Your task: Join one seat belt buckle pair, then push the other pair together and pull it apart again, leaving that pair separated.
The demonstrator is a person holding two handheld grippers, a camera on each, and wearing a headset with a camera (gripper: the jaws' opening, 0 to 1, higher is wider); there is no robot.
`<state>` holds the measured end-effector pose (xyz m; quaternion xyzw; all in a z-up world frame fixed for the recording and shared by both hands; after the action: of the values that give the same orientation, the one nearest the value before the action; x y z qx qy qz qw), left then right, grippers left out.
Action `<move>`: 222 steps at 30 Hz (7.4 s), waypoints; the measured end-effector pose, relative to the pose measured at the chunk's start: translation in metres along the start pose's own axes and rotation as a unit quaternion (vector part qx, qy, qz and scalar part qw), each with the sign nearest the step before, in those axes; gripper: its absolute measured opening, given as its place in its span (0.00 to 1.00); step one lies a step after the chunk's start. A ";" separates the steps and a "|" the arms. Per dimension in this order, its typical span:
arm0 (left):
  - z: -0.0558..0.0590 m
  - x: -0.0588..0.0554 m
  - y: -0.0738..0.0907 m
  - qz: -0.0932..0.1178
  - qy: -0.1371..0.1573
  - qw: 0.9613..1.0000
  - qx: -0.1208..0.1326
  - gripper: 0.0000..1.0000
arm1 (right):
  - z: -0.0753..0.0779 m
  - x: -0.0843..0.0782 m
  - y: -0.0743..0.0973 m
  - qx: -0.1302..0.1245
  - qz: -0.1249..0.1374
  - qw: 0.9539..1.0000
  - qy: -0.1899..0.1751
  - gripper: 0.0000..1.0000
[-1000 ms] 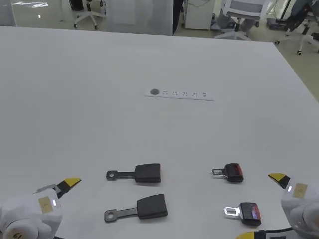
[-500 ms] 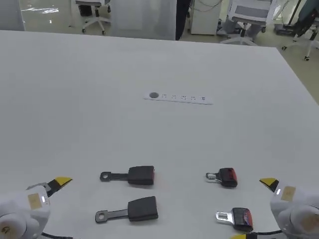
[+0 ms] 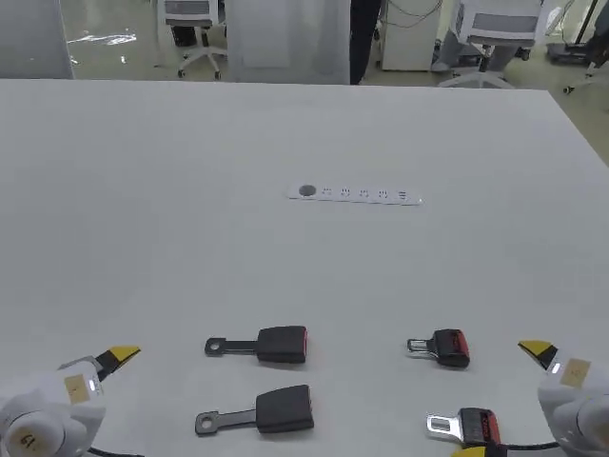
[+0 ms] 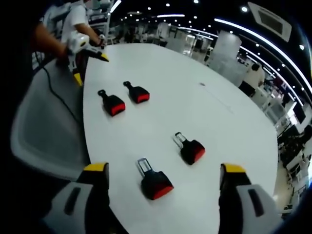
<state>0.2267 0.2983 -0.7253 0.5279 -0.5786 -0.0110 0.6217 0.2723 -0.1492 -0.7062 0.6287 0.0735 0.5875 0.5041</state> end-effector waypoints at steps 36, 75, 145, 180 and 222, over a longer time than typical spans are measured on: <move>-0.006 -0.005 0.003 -0.033 -0.028 0.999 0.025 1.00 | -0.011 0.014 0.008 -0.001 0.021 0.999 -0.037 0.90; 0.009 0.048 -0.031 -0.075 -0.026 0.994 -0.079 0.80 | 0.001 -0.009 -0.003 0.065 -0.064 0.993 0.076 0.62; 0.051 0.074 -0.133 -0.175 -0.185 0.934 -0.250 0.32 | 0.010 -0.037 -0.064 0.201 -0.160 0.957 0.136 0.33; 0.050 0.072 -0.133 -0.173 -0.174 0.937 -0.248 0.32 | -0.062 0.040 -0.121 0.201 -0.105 0.966 0.123 0.33; 0.049 0.070 -0.134 -0.159 -0.190 0.934 -0.258 0.31 | -0.080 0.058 -0.135 0.197 -0.093 0.968 0.125 0.30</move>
<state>0.2937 0.1639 -0.7766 0.4223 -0.5712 -0.3589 0.6055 0.2923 -0.0009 -0.7805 0.6280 0.3080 0.5857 0.4095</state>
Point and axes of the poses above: the centre of the closed fingertips' face, and the gripper's own axes: y roughly backward along the fingers, z roughly to its right, x roughly out of its top, the point moved 9 cm from there along y, roughly backward along the fingers, and after that the axes turned 1 degree about -y, right-handed, at the moved point
